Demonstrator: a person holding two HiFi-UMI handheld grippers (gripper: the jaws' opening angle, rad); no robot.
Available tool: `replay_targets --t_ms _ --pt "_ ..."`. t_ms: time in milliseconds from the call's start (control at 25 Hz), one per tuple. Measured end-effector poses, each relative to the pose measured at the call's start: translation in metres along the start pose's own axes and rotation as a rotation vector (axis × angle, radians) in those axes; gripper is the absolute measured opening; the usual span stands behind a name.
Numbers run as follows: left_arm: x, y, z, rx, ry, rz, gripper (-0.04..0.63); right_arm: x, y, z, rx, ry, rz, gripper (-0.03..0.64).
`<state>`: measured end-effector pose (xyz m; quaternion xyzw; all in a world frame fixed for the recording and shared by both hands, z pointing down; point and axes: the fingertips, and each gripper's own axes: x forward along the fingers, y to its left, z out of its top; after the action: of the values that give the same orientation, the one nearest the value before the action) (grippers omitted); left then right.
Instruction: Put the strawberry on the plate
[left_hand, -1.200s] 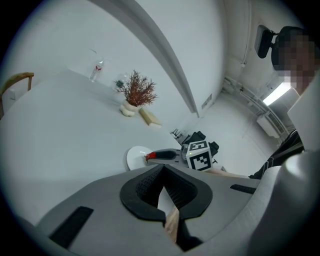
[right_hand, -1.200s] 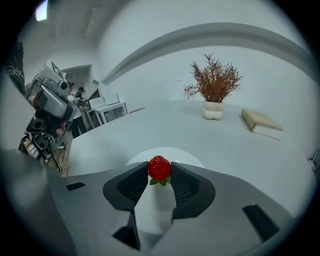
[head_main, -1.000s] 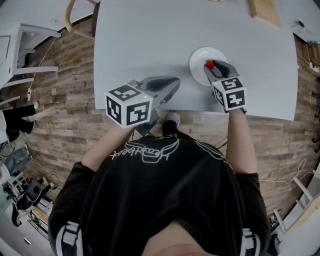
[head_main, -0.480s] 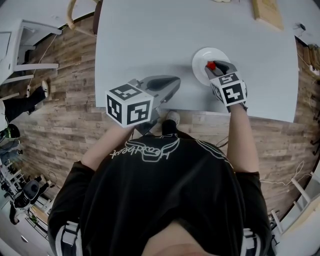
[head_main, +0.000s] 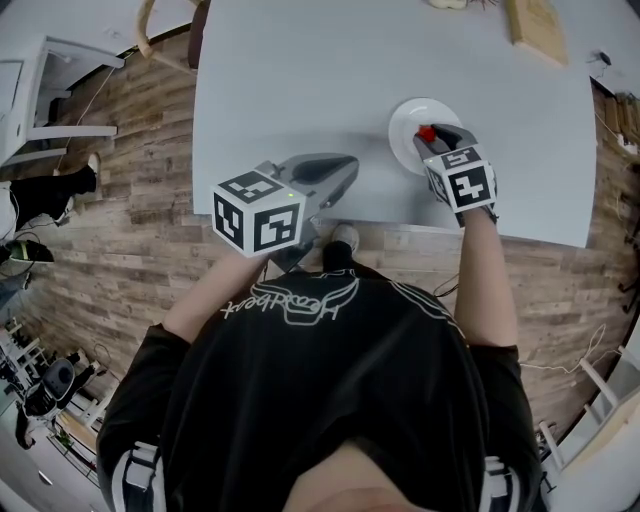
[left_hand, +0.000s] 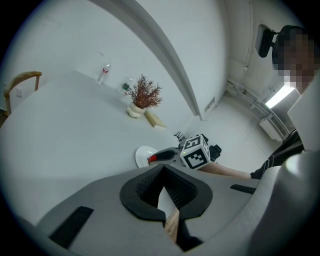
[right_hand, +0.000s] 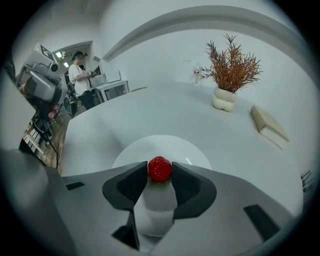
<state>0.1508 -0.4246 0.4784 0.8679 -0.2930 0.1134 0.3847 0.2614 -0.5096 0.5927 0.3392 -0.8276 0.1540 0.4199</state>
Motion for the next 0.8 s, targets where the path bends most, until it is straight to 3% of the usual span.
replay_targets --t_ms 400,800 --pt "-0.009 0.007 -0.004 -0.015 -0.012 0.006 0.006 -0.001 -0.006 -0.002 0.065 -0.004 -0.01 0.176" --pt "-0.021 0.005 -0.008 -0.009 -0.021 -0.002 0.006 -0.025 -0.007 0.009 0.115 -0.092 -0.061 0.201"
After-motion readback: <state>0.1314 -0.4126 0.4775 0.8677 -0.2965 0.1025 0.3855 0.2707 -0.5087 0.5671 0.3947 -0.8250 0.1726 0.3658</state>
